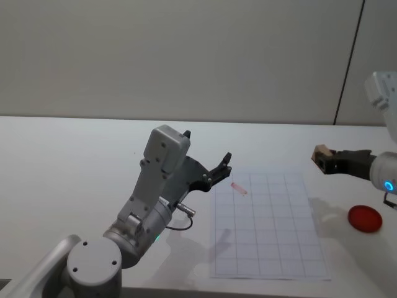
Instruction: Use the one hand to pick up the stamp and affix it onto the A4 paper.
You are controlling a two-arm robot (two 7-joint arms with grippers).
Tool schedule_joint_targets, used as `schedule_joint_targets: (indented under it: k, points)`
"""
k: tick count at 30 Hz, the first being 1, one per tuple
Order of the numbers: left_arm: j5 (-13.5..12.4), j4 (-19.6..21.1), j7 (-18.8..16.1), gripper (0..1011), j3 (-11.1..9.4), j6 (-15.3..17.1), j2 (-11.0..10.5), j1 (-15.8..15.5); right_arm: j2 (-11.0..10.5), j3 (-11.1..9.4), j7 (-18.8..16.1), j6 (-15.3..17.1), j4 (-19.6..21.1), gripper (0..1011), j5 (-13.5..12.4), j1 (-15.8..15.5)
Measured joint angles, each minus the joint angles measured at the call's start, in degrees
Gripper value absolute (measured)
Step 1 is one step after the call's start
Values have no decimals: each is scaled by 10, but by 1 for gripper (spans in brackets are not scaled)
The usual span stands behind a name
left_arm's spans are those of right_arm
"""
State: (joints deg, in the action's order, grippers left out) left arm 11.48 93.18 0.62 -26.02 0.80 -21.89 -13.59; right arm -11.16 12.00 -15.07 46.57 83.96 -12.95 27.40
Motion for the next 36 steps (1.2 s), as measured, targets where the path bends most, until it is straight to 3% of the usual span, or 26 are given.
schedule_joint_targets:
  k: [13,23,36]
  points:
    - [0,0,0,1002,0,0,0,0,23,34,-102,12,-113,217,80,86]
    - [0,0,0,1002,0,0,0,0,38,50,-142,9,-178,217,105,126]
    - [0,0,0,1002,0,0,0,0,44,63,-170,-2,-230,217,131,149]
